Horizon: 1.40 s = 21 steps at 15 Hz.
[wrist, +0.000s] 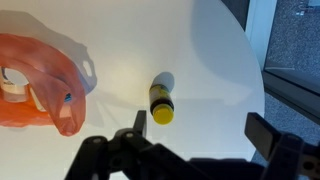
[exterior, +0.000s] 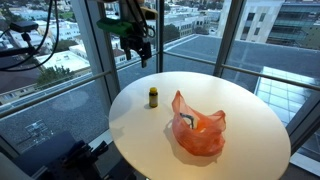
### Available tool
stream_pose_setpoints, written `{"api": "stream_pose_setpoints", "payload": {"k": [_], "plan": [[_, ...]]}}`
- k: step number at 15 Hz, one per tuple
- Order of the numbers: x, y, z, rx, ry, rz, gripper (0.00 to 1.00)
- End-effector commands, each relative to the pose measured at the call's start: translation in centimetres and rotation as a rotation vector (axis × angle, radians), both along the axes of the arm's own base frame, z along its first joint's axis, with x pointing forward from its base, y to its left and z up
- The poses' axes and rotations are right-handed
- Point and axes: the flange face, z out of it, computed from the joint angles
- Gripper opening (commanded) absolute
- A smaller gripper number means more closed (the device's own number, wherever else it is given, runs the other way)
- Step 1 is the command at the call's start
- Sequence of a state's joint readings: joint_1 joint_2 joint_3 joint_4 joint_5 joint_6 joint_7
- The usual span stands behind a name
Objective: Put the bottle into the carrier bag
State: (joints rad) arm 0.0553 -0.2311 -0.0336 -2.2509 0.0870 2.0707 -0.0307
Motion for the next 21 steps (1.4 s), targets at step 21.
{"api": "stream_pose_setpoints", "payload": {"k": [21], "plan": [[6.7, 0.9, -3.5, -0.016, 0.038, -0.090, 1.00]]}}
